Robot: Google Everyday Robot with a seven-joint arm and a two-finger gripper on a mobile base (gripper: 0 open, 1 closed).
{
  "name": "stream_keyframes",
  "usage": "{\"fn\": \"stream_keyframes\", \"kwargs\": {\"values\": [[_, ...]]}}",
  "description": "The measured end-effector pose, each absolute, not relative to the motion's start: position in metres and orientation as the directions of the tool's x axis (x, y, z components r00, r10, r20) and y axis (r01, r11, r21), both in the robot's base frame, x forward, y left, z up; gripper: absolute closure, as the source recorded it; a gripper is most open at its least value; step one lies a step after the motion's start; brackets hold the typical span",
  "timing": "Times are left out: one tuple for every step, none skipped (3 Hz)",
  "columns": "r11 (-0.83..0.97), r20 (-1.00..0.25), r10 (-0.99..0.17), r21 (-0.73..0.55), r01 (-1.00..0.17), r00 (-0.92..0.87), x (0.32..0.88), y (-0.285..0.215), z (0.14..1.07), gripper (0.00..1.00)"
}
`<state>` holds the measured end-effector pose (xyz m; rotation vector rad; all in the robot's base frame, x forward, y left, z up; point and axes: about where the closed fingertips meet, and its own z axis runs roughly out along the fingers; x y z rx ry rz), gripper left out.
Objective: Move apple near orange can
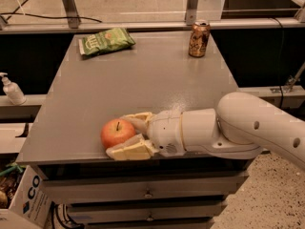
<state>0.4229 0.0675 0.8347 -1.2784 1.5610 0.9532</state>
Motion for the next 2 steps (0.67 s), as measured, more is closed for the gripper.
{"fn": "stream_keyframes", "kwargs": {"values": [[0.211,-0.949,-0.302,0.025,-0.977,-0.089,0.422,0.057,0.838,0.87],[0.315,-0.953,-0.287,0.0,-0.949,-0.095,0.424,0.015,0.857,1.0]]}}
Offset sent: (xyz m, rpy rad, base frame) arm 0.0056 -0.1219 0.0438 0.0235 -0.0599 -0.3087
